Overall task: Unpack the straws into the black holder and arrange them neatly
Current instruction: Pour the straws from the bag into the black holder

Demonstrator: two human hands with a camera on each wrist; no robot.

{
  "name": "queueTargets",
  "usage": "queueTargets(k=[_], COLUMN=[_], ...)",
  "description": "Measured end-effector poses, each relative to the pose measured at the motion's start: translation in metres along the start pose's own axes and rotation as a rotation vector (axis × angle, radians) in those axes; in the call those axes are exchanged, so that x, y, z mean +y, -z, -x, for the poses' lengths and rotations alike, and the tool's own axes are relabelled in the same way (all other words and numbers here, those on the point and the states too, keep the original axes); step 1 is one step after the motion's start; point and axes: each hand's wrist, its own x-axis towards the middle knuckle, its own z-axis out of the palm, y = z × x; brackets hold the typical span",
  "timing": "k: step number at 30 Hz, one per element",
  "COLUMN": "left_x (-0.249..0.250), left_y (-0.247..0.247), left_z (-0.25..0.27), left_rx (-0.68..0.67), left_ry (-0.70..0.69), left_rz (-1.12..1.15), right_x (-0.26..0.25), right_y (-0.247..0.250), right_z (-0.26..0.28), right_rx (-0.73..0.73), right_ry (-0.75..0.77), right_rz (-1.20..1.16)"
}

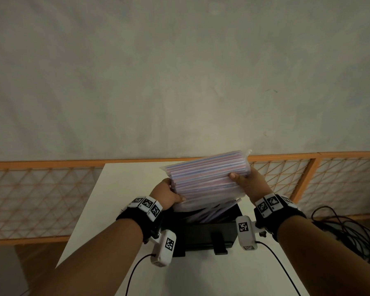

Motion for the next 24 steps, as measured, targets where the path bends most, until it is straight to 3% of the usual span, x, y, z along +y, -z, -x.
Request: queueTargets(k=[8, 15, 19, 24], left_x=[-0.001, -0.002, 0.001, 0.005], left_y=[0.002, 0.006, 0.009, 0.009], left_z=[0.003, 0.004, 0.003, 0.002], left_rx=[0.035, 0.018, -0.056, -0.017], left_ry=[-0.006, -0.03, -0.041, -0.086], left_rz=[-0.008, -0.05, -0.019, 0.023], right_x=[0.005, -0.011, -0.002, 0.001], right_y=[-0.007, -0.006, -0.003, -0.006], right_z=[0.0, 0.003, -0.003, -0.002], right_rx=[0.01, -0.209, -0.099, -0.027], right_ry=[0.061, 0.084, 0.045, 0.012], right_rz=[0.046, 0.145, 0.237, 0.223])
